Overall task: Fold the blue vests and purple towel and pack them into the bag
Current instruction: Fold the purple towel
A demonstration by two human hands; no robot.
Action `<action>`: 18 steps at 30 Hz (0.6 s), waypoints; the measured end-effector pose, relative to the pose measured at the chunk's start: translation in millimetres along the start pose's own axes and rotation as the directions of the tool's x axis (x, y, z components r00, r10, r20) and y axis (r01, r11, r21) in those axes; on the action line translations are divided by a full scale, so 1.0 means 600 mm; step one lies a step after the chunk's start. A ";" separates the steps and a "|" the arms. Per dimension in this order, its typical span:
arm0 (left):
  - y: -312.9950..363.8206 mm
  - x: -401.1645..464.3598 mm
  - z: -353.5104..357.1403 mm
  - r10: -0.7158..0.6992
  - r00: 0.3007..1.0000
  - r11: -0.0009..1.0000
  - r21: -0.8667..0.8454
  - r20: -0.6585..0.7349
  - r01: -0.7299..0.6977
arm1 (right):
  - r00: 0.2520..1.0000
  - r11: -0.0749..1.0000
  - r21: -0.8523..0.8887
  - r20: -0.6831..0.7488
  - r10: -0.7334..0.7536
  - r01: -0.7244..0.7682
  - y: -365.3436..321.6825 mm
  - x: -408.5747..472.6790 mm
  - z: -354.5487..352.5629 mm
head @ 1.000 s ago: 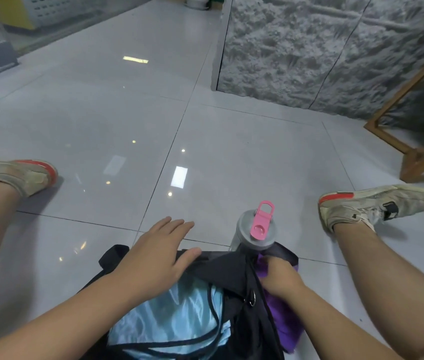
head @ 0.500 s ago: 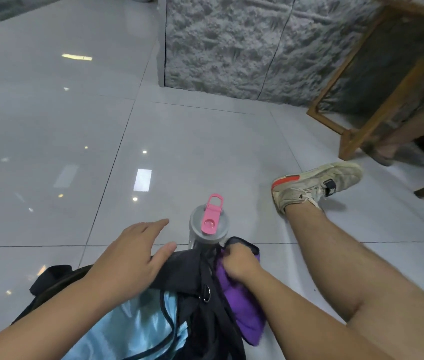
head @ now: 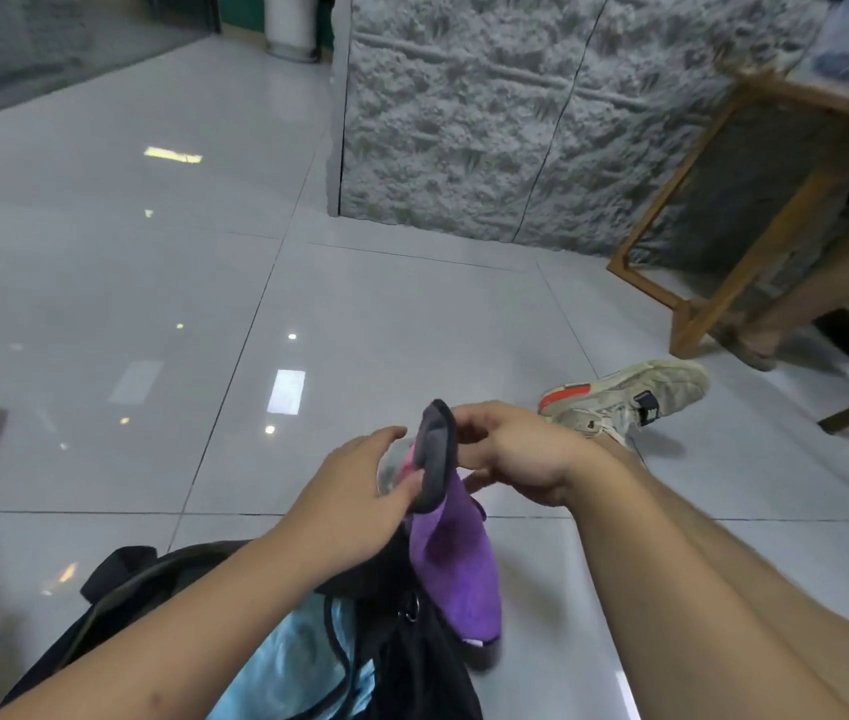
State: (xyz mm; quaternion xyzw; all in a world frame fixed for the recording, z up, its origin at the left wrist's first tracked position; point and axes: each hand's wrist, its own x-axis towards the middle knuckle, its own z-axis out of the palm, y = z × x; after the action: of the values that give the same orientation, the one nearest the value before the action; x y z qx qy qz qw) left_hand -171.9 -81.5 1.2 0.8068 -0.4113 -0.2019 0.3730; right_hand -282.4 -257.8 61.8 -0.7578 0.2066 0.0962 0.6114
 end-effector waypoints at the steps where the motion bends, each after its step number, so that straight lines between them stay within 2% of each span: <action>1: 0.007 0.000 -0.002 0.002 1.000 0.998 -0.058 0.010 -0.001 | 0.999 0.998 0.048 -0.004 -0.051 0.051 -0.016 -0.004 0.007; 5: 0.021 0.001 -0.028 -0.057 0.997 0.936 -0.351 -0.045 0.038 | 0.977 0.929 0.302 -0.082 -0.198 0.213 -0.076 -0.006 0.039; 8: 0.016 0.002 -0.063 -0.068 0.997 0.919 -0.392 -0.045 0.045 | 0.946 0.801 0.505 -0.139 -0.293 0.322 -0.127 -0.007 0.064; 11: 0.019 0.005 -0.106 -0.089 0.996 0.892 -0.448 -0.025 0.069 | 0.954 0.657 0.694 -0.174 -0.243 0.294 -0.169 0.005 0.080; 14: 0.028 0.012 -0.158 -0.160 0.983 0.868 -0.487 -0.090 0.097 | 0.953 0.617 0.727 -0.222 -0.205 0.301 -0.200 0.041 0.087; 18: 0.034 0.022 -0.225 -0.251 0.950 0.789 -0.607 -0.184 0.091 | 0.961 0.669 0.692 -0.236 -0.146 0.272 -0.209 0.093 0.082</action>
State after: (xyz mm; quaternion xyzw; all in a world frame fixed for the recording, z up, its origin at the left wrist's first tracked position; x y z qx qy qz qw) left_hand -89.2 -40.9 103.1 0.7035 -0.2009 -0.2475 0.6353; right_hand -172.9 -200.2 139.4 -0.4822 0.1875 -0.1241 0.8467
